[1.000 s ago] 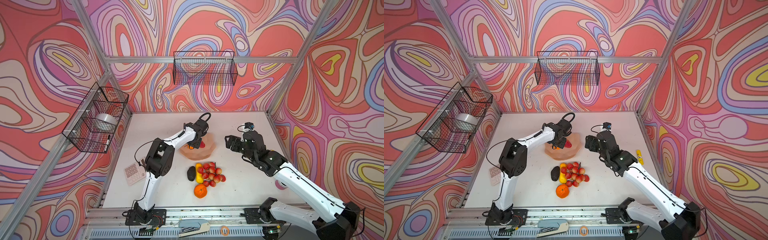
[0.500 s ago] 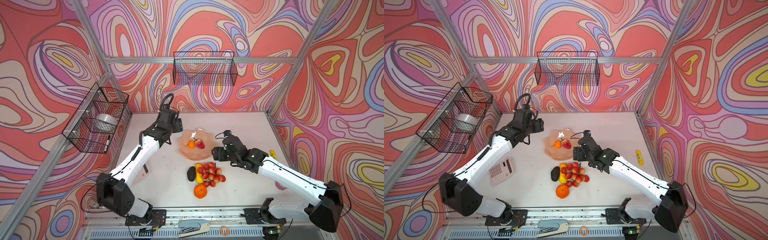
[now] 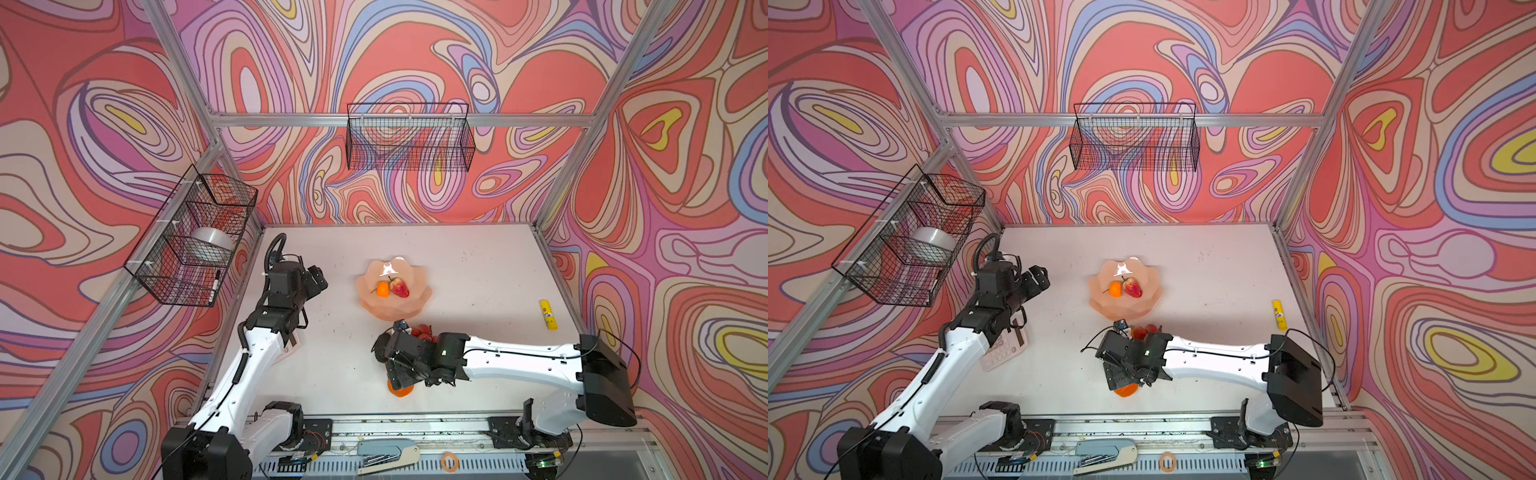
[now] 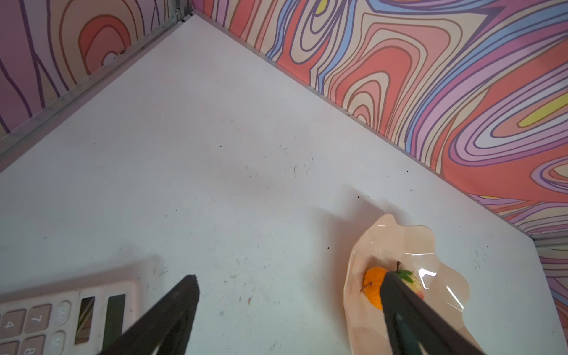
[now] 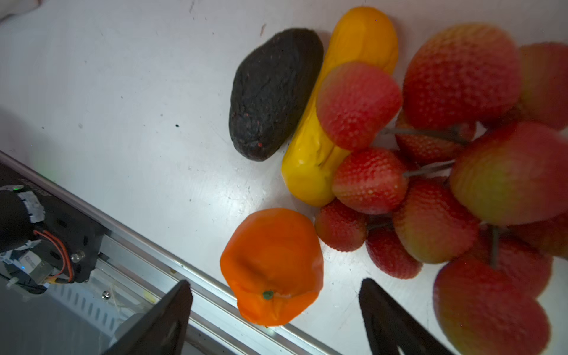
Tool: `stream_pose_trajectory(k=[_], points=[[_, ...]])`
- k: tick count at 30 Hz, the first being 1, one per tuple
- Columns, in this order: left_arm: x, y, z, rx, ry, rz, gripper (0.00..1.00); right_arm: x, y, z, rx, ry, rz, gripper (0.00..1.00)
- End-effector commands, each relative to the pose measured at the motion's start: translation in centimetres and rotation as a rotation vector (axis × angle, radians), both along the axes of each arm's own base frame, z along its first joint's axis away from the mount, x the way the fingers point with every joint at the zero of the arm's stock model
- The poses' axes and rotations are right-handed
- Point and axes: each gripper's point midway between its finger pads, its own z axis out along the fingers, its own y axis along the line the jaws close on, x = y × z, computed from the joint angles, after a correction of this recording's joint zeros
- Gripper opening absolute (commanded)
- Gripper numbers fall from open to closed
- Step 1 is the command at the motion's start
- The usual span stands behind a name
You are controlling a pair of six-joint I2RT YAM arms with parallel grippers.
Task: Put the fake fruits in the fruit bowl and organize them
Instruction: 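Grasp the large orange with the right gripper while the left gripper withdraws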
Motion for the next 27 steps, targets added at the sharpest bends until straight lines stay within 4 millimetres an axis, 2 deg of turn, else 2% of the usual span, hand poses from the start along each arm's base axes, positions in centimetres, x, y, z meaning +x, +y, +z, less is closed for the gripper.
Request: stream_pose_trajectory(k=[1, 6, 10, 14, 17, 20, 22, 24, 27], points=[[-0.1, 0.1, 0.6, -0.032, -0.036, 0.004, 0.93, 0.0, 0.2, -0.7, -0.024, 0.022, -0.021, 0.9], [-0.5, 0.6, 0.3, -0.021, -0.019, 0.002, 0.93, 0.2, 0.8, -2.5, -0.067, 0.035, -0.016, 0.89], [-0.6, 0.7, 0.2, -0.016, -0.016, -0.011, 0.93, 0.5, 1.5, -3.5, -0.084, 0.038, -0.005, 0.84], [-0.7, 1.0, -0.1, -0.016, -0.007, -0.006, 0.94, 0.1, 2.2, -4.0, -0.075, 0.065, 0.006, 0.65], [-0.7, 1.0, -0.2, -0.022, -0.006, -0.006, 0.94, 0.2, 2.2, -3.4, -0.059, 0.057, 0.006, 0.55], [-0.7, 1.0, -0.6, -0.032, 0.001, -0.005, 0.94, 0.5, 2.4, -2.2, -0.03, 0.034, 0.001, 0.49], [-0.7, 0.9, -0.9, -0.041, 0.006, -0.003, 0.94, 0.8, 2.7, -0.7, -0.002, 0.009, 0.009, 0.47], [-0.7, 1.0, -1.4, -0.046, 0.02, 0.003, 0.94, 2.0, 2.9, 1.6, 0.005, -0.05, 0.018, 0.45], [-0.8, 1.1, -1.7, -0.059, 0.033, 0.011, 0.94, 4.9, 2.9, 5.8, 0.034, -0.134, 0.018, 0.44]])
